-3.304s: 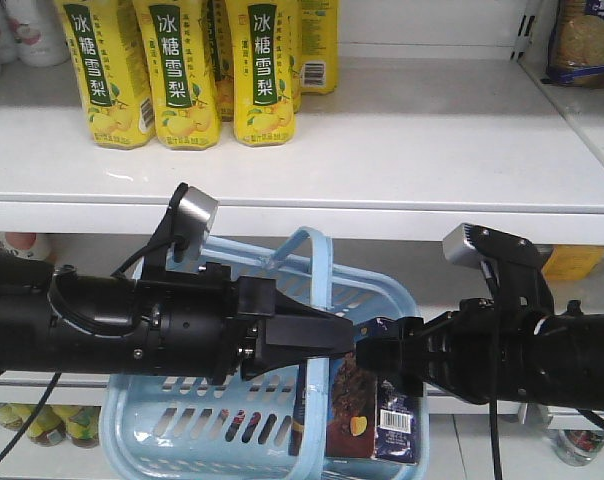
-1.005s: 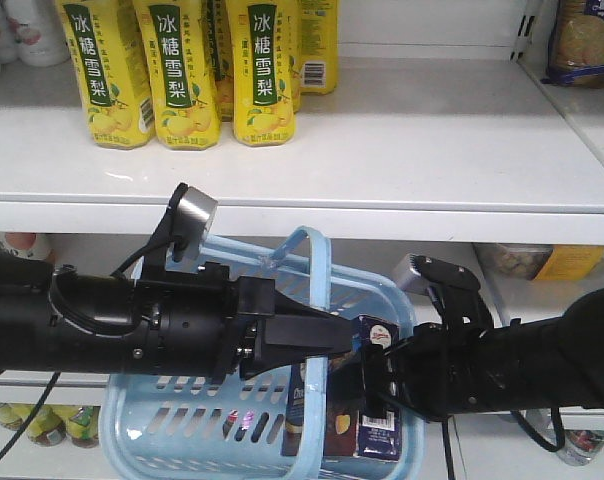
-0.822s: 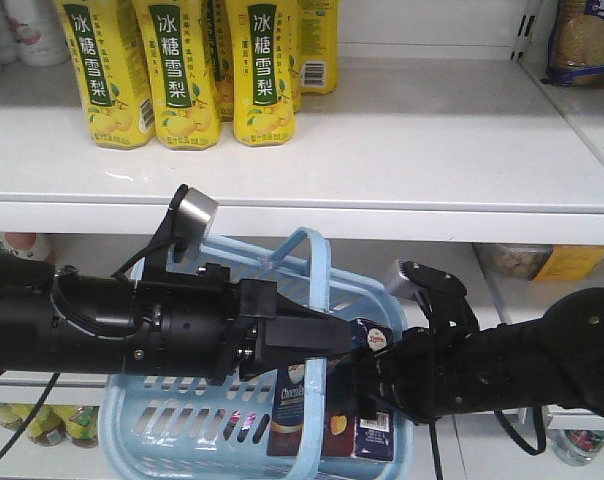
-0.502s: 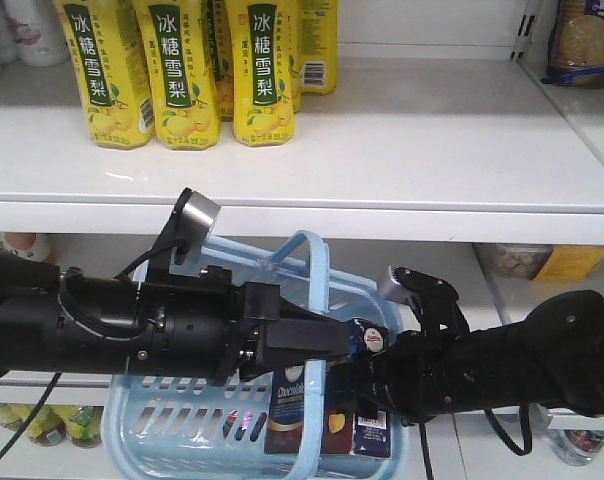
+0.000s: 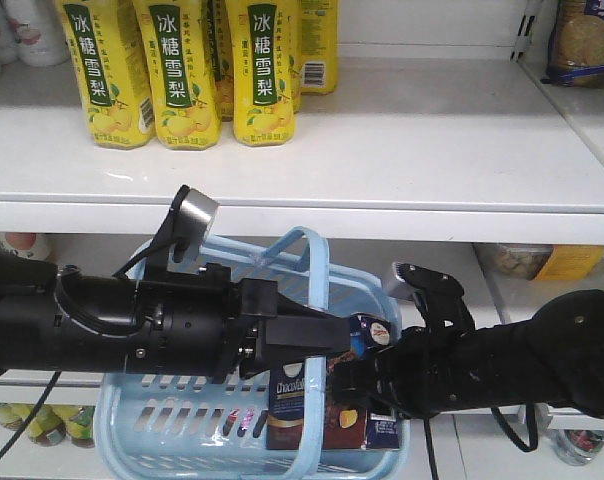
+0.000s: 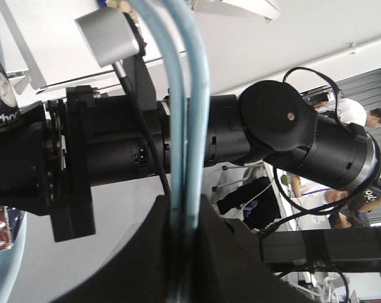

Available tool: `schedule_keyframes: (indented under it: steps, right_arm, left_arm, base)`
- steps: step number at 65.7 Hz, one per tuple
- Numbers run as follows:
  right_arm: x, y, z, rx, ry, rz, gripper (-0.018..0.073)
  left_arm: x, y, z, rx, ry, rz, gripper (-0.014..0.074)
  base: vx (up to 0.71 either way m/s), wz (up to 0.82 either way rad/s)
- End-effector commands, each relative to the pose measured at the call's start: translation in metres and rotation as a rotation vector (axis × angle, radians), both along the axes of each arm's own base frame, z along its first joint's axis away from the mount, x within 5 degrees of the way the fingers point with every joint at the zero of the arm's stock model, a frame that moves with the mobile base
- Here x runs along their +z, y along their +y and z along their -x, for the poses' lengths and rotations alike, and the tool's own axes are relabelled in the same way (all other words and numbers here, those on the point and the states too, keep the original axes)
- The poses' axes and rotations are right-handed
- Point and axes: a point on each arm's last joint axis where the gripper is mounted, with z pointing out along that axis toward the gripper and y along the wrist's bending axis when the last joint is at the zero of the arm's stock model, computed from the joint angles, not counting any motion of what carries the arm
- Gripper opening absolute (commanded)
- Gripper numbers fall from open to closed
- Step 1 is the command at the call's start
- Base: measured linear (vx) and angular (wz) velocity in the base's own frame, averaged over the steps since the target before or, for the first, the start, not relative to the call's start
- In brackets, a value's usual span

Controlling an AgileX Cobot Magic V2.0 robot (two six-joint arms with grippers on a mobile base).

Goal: Left arm holds basket, right arm returns cookies
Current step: 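Close the right gripper on the box and lift it out of the basket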

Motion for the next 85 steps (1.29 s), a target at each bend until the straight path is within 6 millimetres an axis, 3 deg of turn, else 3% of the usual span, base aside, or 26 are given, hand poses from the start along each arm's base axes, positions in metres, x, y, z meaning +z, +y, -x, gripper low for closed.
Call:
schedule_keyframes:
  steps: [1, 15, 34, 59, 85]
  right_arm:
    - [0.03, -0.002, 0.002, -0.001, -0.111, -0.046, 0.0057]
    - [0.068, -0.012, 0.022, 0.029, -0.243, -0.065, 0.006]
    - [0.092, -0.03, 0.05, 0.032, -0.29, 0.014, 0.0066]
    - [0.136, -0.059, 0.097, -0.026, -0.473, 0.022, 0.007]
    - [0.212, -0.076, 0.116, -0.065, -0.613, 0.075, 0.0078]
  left_arm:
    - [0.032, -0.001, 0.006, -0.012, -0.019, 0.164, -0.0003]
    - [0.032, -0.001, 0.006, -0.012, -0.019, 0.164, -0.0003]
    - [0.032, -0.001, 0.006, -0.012, -0.019, 0.164, -0.0003]
    - [0.032, -0.001, 0.006, -0.012, -0.019, 0.164, -0.0003]
    - [0.032, -0.001, 0.006, -0.012, -0.019, 0.164, -0.0003]
  base:
    - [0.0, 0.0]
    - [0.0, 0.0]
    - [0.0, 0.0]
    - [0.0, 0.0]
    - [0.0, 0.0]
